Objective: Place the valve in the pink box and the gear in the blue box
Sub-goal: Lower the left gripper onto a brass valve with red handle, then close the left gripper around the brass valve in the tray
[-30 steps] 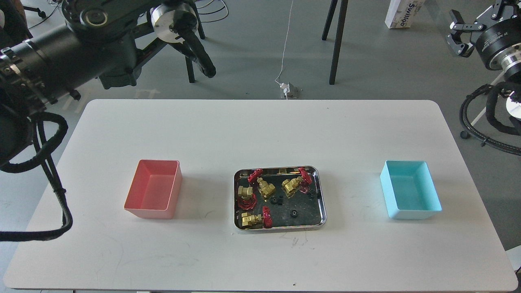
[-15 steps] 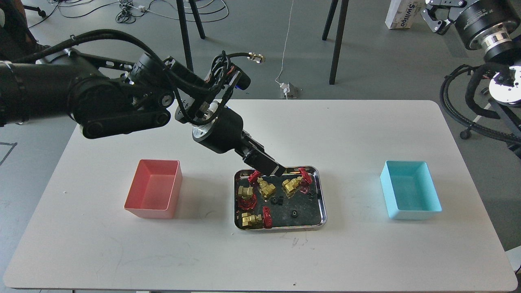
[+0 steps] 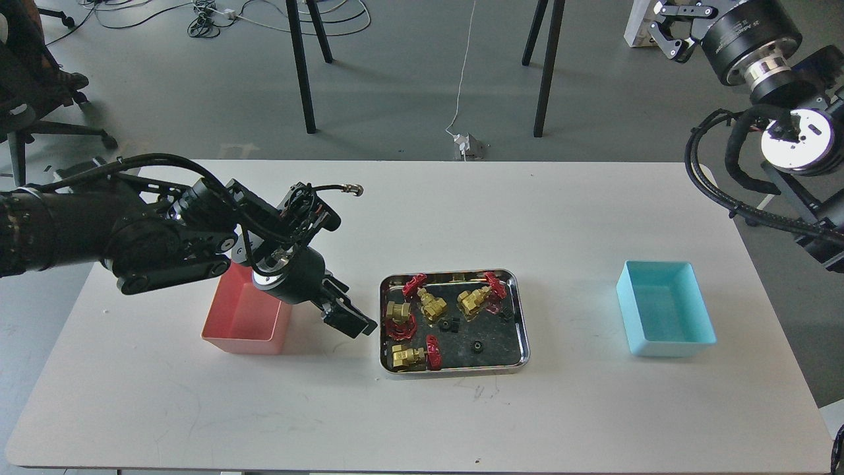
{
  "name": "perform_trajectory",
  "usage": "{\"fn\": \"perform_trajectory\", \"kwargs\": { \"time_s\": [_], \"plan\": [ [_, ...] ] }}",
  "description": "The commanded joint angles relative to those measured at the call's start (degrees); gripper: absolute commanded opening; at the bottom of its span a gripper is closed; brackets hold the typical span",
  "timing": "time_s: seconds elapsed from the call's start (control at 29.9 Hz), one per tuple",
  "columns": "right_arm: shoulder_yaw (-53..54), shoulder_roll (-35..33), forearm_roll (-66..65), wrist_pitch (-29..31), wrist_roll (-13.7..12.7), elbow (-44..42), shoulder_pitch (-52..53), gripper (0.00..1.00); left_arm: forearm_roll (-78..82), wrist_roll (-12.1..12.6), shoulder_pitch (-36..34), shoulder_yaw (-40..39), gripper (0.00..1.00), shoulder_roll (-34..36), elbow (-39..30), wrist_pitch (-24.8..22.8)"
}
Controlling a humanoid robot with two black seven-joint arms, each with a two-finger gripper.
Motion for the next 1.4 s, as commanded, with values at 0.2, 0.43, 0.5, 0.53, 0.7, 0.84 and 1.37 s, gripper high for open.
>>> {"fn": "perform_trajectory", "kwargs": {
  "time_s": [0.2, 0.43, 0.5, 0.53, 0.7, 0.84, 1.37],
  "plan": [
    [0.1, 0.0, 0.27, -0.88, 0.01, -0.16, -0.24, 1.0, -0.01, 0.0, 2.55, -0.02, 0.98, -4.66, 6.73, 0.71],
    [0.02, -0.09, 0.27, -0.97, 0.01, -0.34, -0.68, 1.0, -0.1, 0.0, 4.13, -0.2, 0.96, -6.68, 8.15, 3.26],
    [0.02, 0.0, 0.27, -0.97, 0.01, -0.34, -0.77, 1.0, -0.1, 0.0, 4.4, -0.28, 0.95, -6.95, 8.67, 4.23],
    [0.02, -0.09, 0.1, -0.97, 0.01, -0.34, -0.86, 1.0, -0.1, 0.0, 4.66, -0.46, 0.94, -7.3, 8.85, 4.67],
    [0.1, -0.09, 0.27, -0.97, 0.01, -0.34, -1.74, 1.0, -0.19, 0.0, 5.01, -0.64, 0.9, -8.0, 9.73, 7.39],
    [0.02, -0.09, 0.27, -0.89, 0.01, -0.34, -2.0, 1.0, -0.28, 0.0, 5.45, -0.64, 0.89, -8.26, 9.73, 8.36],
    [0.1, -0.09, 0.27, -0.89, 0.01, -0.34, -2.79, 1.0, -0.19, 0.0, 5.8, -0.55, 0.82, -10.73, 9.73, 13.2]
  ]
}}
